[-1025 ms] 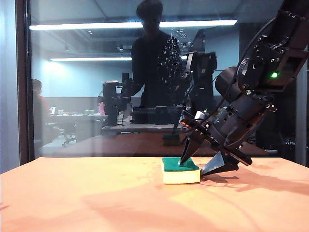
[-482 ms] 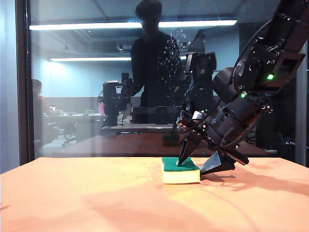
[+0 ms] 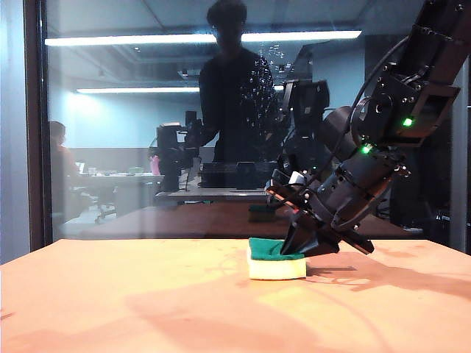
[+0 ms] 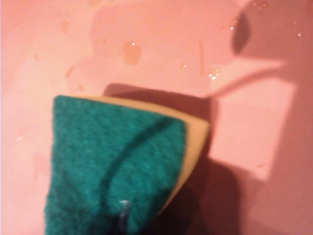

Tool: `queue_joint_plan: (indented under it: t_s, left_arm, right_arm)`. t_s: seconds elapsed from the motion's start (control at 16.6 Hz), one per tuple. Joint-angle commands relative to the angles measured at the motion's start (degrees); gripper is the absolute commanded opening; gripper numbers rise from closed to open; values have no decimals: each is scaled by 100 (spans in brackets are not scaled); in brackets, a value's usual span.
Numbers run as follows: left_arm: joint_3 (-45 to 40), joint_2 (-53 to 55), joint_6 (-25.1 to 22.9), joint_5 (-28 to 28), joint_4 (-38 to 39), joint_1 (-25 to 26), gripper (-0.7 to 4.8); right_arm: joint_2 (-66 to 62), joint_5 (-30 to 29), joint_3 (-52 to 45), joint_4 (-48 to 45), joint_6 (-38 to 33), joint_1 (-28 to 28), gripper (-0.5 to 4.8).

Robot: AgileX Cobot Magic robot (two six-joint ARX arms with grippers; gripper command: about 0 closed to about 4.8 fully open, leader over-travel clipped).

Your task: Pick up the sponge from the table, wipe the water off the glass, and finally place the sponge back on the table.

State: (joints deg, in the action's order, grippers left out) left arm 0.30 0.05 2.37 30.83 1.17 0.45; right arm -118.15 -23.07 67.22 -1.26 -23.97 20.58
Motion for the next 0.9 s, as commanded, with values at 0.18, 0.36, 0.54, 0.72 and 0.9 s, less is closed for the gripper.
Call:
queue_joint_plan:
  t_s: [0.18, 0.36, 0.54, 0.72, 0.9]
  left_arm:
    - [17, 9, -22, -2, -37, 0, 79]
    - [17, 9, -24, -13, -44, 0, 79]
    - [17, 9, -44, -24, -79, 2, 79]
    - [17, 9, -42, -240, -214, 2, 79]
    - [17, 9, -44, -278, -326, 4, 79]
  right_arm:
    - [7, 46, -13, -216, 201, 13, -9]
    - [74, 61, 9, -455, 323, 13, -9]
    - [142, 149, 247, -507, 540, 4, -9]
    - [249, 190, 664, -498, 612, -7, -9]
    - [393, 509, 1003, -501, 905, -26, -9]
